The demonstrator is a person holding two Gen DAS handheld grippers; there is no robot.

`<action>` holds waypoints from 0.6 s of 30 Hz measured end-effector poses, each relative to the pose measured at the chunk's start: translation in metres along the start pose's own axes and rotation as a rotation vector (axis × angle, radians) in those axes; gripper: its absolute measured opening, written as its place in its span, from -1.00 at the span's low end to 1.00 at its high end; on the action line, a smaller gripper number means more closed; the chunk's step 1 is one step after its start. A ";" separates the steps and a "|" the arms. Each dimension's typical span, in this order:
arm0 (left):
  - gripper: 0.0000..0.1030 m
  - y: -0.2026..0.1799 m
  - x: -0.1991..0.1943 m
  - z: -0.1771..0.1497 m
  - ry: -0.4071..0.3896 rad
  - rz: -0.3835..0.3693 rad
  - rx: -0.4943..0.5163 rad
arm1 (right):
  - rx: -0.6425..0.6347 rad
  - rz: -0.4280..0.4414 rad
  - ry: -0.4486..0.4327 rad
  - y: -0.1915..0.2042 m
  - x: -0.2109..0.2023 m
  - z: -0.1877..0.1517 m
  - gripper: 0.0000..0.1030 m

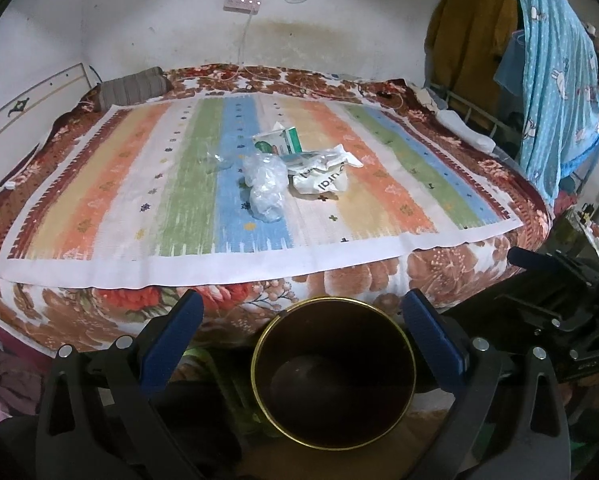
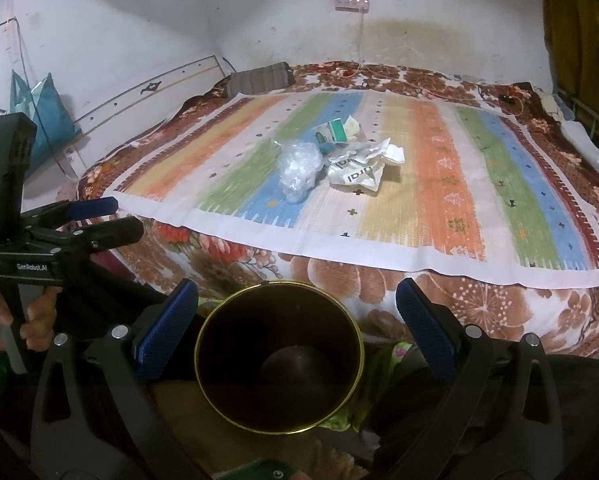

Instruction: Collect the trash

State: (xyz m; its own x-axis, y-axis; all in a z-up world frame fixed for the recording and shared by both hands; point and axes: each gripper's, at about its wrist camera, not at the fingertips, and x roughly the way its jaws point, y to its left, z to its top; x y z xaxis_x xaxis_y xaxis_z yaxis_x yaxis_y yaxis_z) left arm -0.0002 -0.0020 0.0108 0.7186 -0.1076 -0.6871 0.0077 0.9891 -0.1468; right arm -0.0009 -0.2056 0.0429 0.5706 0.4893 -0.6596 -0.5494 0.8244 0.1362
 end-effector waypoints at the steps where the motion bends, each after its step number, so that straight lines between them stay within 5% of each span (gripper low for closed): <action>1: 0.89 0.000 0.000 0.000 0.002 -0.001 0.001 | -0.001 0.000 0.001 0.000 0.000 0.000 0.83; 18: 0.89 0.000 -0.001 -0.002 -0.026 0.030 -0.009 | -0.006 0.006 -0.005 0.001 -0.003 -0.001 0.83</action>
State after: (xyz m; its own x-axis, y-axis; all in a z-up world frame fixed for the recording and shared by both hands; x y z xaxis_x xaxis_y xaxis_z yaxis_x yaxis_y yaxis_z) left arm -0.0027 -0.0016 0.0103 0.7364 -0.0748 -0.6724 -0.0204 0.9910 -0.1326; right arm -0.0039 -0.2066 0.0448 0.5705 0.4956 -0.6548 -0.5567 0.8196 0.1354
